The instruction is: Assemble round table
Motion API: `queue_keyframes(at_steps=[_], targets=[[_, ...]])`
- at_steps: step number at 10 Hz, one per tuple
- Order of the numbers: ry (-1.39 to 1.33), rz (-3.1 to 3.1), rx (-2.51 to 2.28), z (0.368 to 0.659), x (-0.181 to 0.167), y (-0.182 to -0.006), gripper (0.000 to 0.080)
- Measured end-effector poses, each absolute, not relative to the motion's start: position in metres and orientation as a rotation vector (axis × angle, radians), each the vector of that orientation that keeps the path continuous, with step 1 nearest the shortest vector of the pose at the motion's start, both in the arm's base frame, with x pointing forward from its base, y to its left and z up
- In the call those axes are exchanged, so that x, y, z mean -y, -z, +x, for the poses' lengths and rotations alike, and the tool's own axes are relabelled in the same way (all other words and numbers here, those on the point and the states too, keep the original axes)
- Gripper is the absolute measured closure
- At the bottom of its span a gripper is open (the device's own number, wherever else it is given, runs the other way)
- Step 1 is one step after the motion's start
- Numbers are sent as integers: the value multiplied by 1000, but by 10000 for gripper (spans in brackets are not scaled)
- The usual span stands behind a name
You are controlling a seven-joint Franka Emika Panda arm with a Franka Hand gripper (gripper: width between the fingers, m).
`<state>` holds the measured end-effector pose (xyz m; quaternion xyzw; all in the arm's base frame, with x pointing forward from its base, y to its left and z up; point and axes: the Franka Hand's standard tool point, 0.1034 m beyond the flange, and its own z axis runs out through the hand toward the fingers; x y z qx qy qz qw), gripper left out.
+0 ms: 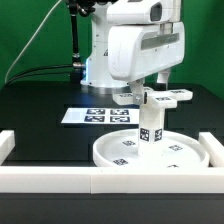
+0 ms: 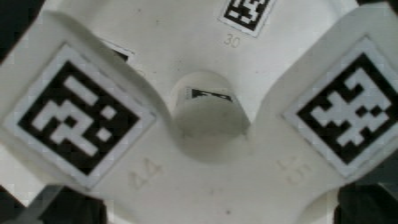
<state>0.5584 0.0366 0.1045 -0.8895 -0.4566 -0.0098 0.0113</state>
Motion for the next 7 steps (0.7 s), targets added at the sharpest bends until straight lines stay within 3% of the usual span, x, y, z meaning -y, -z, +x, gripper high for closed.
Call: queue_keyframes(at_steps=[1, 2, 3, 7], targets=[[31, -2775, 1423, 558, -36, -105, 263], [31, -2775, 1423, 558, -36, -105, 263], [31, -2776, 1422, 558, -36, -104, 360], [29, -2831, 1302, 558, -35, -104, 360]])
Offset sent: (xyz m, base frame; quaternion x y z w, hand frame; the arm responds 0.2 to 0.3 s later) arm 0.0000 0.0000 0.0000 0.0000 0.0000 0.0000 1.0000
